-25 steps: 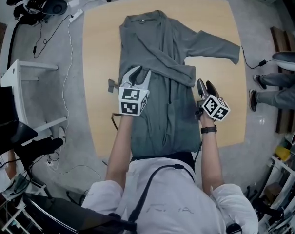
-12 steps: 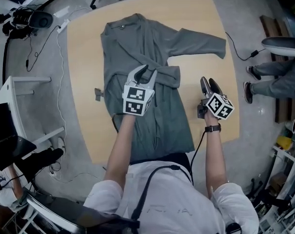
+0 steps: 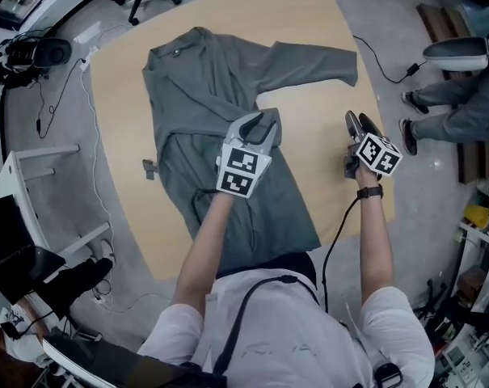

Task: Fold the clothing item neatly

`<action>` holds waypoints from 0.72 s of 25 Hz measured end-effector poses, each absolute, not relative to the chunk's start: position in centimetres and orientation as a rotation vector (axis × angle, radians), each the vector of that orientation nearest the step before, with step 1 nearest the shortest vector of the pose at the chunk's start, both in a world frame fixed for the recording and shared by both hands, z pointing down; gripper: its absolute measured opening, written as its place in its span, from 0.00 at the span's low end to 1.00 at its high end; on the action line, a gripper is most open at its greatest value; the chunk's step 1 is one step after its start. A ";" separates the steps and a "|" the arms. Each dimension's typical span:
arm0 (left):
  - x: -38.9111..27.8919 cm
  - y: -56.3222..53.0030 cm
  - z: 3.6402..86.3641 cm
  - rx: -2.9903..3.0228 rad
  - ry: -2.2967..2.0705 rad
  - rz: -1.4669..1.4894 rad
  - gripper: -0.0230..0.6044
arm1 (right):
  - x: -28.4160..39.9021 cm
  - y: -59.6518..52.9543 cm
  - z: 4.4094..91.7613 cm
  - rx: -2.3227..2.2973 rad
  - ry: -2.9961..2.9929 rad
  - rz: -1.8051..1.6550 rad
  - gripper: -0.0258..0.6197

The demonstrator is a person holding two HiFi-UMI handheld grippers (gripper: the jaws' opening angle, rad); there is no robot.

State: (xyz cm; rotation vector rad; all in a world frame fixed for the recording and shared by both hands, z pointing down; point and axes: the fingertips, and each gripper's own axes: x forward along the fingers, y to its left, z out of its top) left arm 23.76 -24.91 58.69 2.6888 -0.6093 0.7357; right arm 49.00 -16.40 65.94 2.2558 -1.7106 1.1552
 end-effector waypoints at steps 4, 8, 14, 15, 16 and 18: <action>24.6 -24.6 59.1 2.682 -0.600 0.733 0.25 | 52.3 -19.2 67.5 2.213 -1.674 1.131 0.37; 24.6 -24.7 59.7 2.667 -0.609 0.736 0.25 | 55.4 -22.2 69.3 2.172 -1.617 1.106 0.37; 24.1 -25.5 59.4 2.652 -0.644 0.736 0.25 | 58.1 -25.0 72.5 2.085 -1.538 1.110 0.35; 23.9 -25.7 59.3 2.651 -0.652 0.735 0.25 | 58.2 -25.4 73.0 2.068 -1.529 1.111 0.34; 23.7 -25.9 59.3 2.650 -0.659 0.735 0.25 | 58.3 -25.7 73.5 2.050 -1.519 1.112 0.34; 23.4 -26.2 59.3 2.648 -0.671 0.738 0.25 | 58.5 -26.1 74.4 2.026 -1.491 1.115 0.34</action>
